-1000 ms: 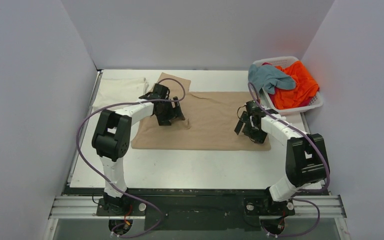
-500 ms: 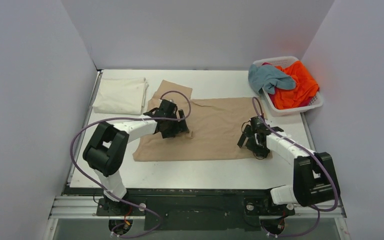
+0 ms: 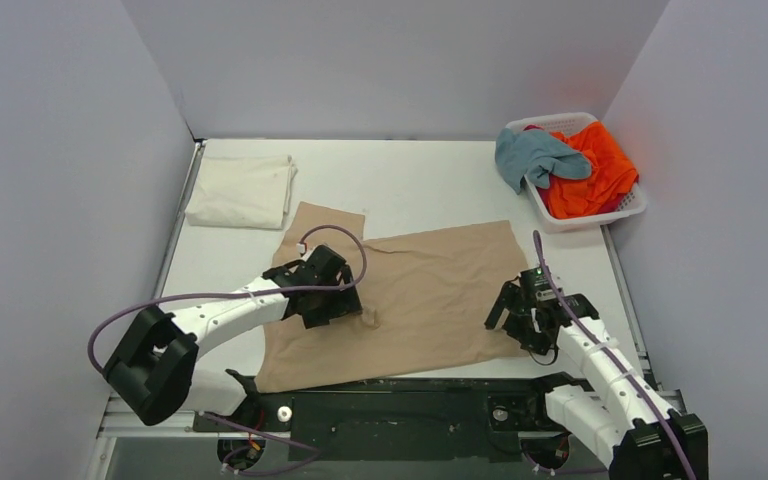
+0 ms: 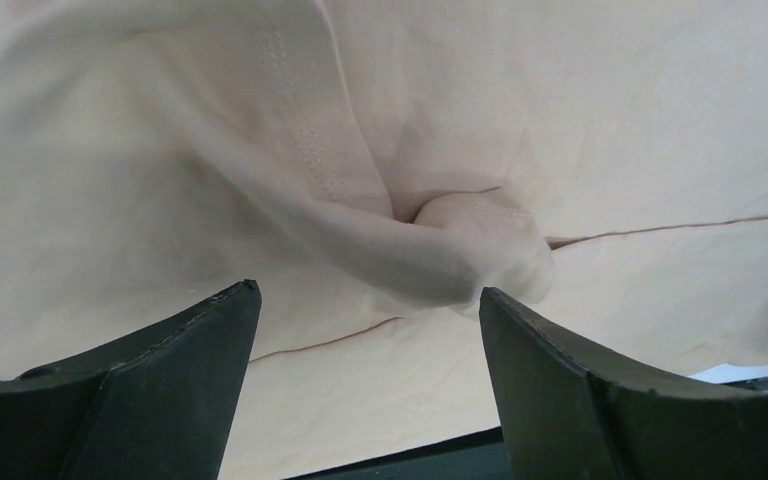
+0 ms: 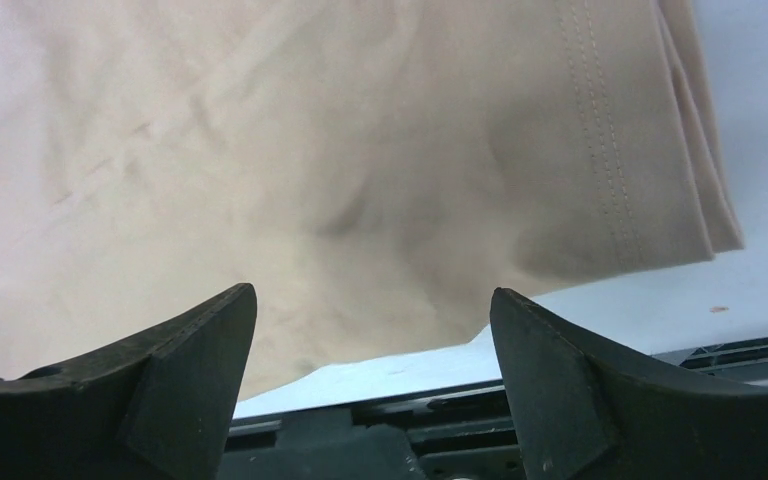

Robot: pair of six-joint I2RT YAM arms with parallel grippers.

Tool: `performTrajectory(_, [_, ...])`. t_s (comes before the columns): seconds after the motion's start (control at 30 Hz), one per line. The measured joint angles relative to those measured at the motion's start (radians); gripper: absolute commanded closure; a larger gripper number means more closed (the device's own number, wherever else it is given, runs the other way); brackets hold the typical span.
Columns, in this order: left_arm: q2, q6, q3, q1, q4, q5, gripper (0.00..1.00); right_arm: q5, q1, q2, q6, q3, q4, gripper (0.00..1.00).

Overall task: Fold and stack the t-shirts
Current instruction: Fold the flattened tshirt in 1/3 of the way

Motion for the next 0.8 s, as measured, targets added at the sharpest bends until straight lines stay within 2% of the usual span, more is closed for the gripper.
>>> performTrajectory(0.1, [-0.046,0.010,0.034,0.017,-0.056,-0.050,0.09,-0.006,0.008,-0.010,0.000,0.079,-0.052,0.18])
performTrajectory(0.2, [-0.072,0.031,0.076,0.079,-0.066,-0.061,0.09,-0.014,0.043,-0.008,0.006,0.163,-0.053,0.18])
performTrajectory(0.33, [-0.075,0.071,0.116,0.183,-0.067,-0.077,0.11,-0.016,0.157,0.019,0.047,0.236,-0.024,0.19])
performTrajectory(0.43, [-0.048,0.114,0.151,0.209,-0.082,-0.092,0.14,-0.012,0.277,0.095,0.088,0.272,0.029,0.19])
performTrajectory(0.6, [0.053,0.256,0.225,0.212,-0.092,-0.112,0.18,0.005,0.413,0.253,0.130,0.328,0.100,0.19])
performTrajectory(0.8, [0.079,0.463,0.203,0.213,-0.037,-0.100,0.18,0.015,0.432,0.287,0.137,0.333,0.121,0.19])
